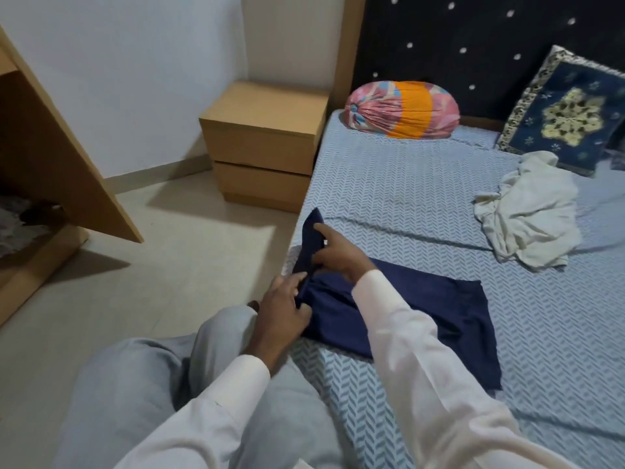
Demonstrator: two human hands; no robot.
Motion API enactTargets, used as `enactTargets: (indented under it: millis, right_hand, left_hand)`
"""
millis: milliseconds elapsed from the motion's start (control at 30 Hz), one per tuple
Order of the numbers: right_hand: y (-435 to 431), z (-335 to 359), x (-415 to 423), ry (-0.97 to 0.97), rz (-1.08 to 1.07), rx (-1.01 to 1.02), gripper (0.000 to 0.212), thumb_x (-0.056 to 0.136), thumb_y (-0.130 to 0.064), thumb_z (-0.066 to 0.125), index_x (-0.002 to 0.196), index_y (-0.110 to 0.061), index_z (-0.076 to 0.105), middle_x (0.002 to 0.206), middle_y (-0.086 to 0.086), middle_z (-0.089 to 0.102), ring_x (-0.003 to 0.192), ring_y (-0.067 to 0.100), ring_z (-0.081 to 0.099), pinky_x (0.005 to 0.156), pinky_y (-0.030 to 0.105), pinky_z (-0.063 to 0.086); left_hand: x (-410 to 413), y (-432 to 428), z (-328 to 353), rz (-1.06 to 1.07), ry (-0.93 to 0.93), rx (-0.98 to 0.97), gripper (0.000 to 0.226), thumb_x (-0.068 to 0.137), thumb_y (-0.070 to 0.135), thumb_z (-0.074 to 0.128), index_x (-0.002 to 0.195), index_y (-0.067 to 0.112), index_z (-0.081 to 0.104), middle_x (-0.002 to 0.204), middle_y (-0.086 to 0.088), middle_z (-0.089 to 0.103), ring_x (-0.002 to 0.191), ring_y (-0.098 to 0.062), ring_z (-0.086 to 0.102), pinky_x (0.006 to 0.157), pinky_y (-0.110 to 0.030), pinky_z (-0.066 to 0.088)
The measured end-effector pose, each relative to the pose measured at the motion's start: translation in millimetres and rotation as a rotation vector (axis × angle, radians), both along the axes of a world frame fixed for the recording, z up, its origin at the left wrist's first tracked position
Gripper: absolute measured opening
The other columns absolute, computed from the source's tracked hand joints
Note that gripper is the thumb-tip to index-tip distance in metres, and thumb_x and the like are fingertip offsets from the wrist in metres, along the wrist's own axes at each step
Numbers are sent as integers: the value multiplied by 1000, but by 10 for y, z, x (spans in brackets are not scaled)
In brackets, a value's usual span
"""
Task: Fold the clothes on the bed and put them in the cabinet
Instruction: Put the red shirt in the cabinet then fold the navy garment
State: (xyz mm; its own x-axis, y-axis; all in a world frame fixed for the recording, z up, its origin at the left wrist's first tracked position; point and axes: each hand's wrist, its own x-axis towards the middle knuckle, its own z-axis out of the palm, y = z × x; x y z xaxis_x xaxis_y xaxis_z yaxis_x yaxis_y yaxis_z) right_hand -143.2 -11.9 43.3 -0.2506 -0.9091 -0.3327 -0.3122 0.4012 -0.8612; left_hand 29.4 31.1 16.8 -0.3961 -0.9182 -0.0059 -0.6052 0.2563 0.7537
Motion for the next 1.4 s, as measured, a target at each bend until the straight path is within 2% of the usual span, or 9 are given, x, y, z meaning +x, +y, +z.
enactTargets:
  millis: [200,333,500,600,667,767,933,1167,1400]
  right_hand:
    - [973,-446,-879,-382,-199,-129,83,84,22,43,153,-20,27,146,5,40,67,4,61,53,24,52]
    - [1492,-575,-1354,-430,-278,-96,83,85,22,40,152,-25,29,139,2,44,66,7,54,52,22,48]
    - [1963,-611,-1781,-476,-421,-72,80,85,22,37,148,-28,36,119,1,58,76,13,54,52,21,44]
    - [2223,-623,-2007,-467,-464,-71,80,85,23,33,148,-27,35,131,6,55,101,21,53,56,21,43]
    - [2350,-615,-2112,-458,-501,-57,78,85,24,30,147,-24,35,131,6,54,92,13,61,49,18,44]
    - [2437,-628,-2209,-437,-516,-26,78,86,24,28,148,-22,35,130,4,53,74,6,62,41,15,41]
    - [2413,-726,-2294,-430,-533,18,78,85,21,27,149,-24,34,134,-1,53,101,20,53,46,17,40]
    - [2462,-680,-2311,-297,-529,71,79,88,3,57,150,-37,29,137,-16,49,94,8,57,52,21,42]
    - [2826,-846,-2178,-3,-565,47,100,73,8,75,153,-28,28,147,-1,31,93,13,60,64,26,54]
  left_hand:
    - [-413,349,-299,-277,-572,-275,107,73,52,64,156,23,3,129,-8,36,114,-27,42,96,-39,41]
    - [-628,346,-451,-350,-737,-360,100,73,44,65,156,23,12,130,-11,41,112,-30,45,90,-42,43]
    - [-807,364,-621,-509,-758,-453,101,40,23,82,137,19,55,106,-14,58,76,-30,54,50,-34,45]
    - [-901,443,-681,-609,-730,-484,93,42,15,80,133,18,60,103,-15,59,70,-29,54,45,-29,42]
    - [-945,495,-703,-638,-717,-483,91,41,13,79,131,18,61,103,-16,60,68,-30,55,43,-28,42]
    - [-972,526,-707,-672,-707,-455,90,39,13,79,128,18,64,102,-16,61,66,-30,55,42,-27,42]
    - [-964,511,-743,-702,-687,-410,94,39,14,78,131,19,59,106,-17,60,68,-30,55,43,-29,45]
    - [-926,495,-743,-730,-649,-364,99,42,31,77,136,23,50,110,-15,60,72,-29,58,44,-29,47]
    - [-906,554,-700,-724,-558,-278,81,77,33,64,151,30,32,124,-9,45,90,-29,56,63,-34,50]
